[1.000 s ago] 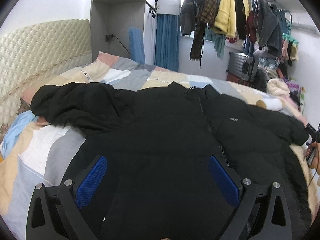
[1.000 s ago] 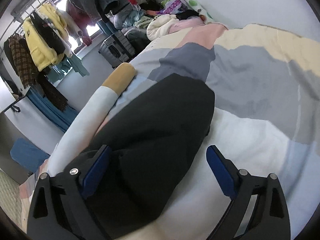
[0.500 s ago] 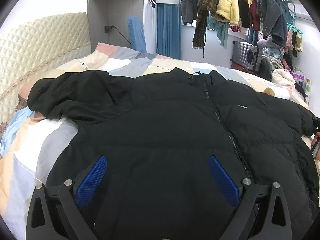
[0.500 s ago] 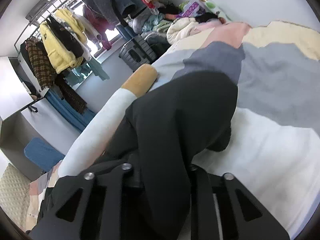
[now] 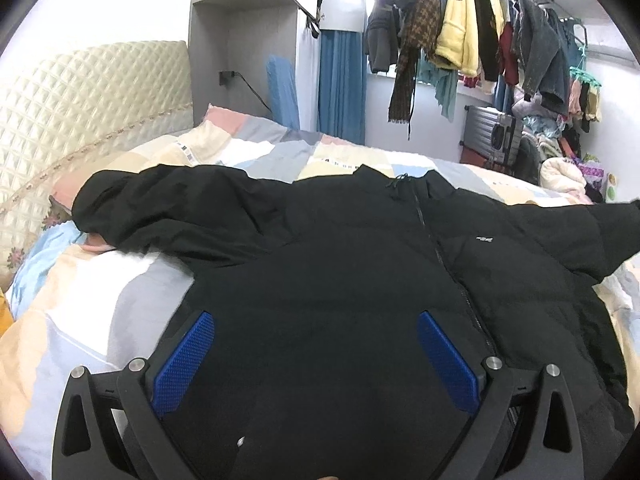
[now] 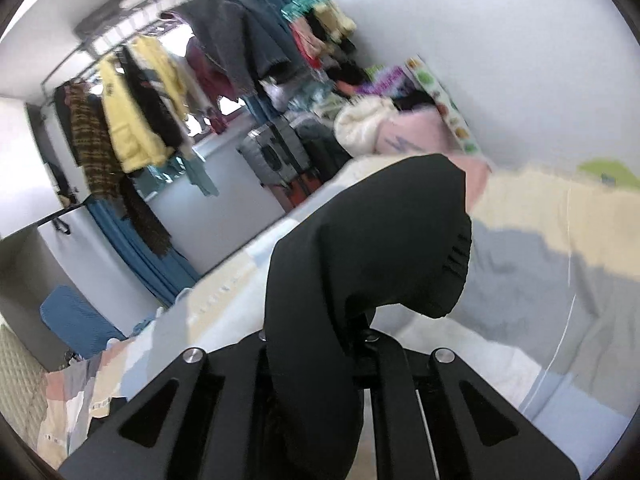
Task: Fold large clothes
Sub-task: 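Grasp the jacket sleeve cuff with the right gripper and lift it, then carry the sleeve across the jacket front toward the left gripper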
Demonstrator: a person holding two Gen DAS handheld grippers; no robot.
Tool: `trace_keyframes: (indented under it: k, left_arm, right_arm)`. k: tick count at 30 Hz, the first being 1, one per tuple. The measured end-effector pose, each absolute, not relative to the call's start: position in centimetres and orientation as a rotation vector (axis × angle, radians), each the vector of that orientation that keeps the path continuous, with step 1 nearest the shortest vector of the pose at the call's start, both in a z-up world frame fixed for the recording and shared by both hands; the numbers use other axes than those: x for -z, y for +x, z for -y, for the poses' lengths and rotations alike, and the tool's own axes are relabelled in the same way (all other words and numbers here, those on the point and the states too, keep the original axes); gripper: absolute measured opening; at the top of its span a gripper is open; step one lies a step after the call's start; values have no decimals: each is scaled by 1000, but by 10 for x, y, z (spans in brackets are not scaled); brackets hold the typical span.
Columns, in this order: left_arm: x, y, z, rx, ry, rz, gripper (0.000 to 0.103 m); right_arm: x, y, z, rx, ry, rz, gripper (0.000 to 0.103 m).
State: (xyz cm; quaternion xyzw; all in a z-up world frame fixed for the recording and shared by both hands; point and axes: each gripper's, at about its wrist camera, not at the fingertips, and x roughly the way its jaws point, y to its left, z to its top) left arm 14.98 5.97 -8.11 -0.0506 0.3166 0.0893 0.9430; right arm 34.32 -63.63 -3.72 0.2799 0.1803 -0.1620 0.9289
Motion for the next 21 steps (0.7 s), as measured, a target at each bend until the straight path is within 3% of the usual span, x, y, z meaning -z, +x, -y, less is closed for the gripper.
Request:
trace_keyframes:
  k: [10, 15, 21]
  left_arm:
    - [59, 109, -74, -147, -105, -576, 102]
    - [55, 94, -86, -134, -121, -543, 102]
    - [61, 92, -104, -128, -143, -555, 102]
  right_arm:
    - [-94, 326, 517, 268, 382, -310, 11]
    - [-129, 315, 451, 144, 414, -269, 12]
    - [-147, 311, 343, 43, 263, -244, 15]
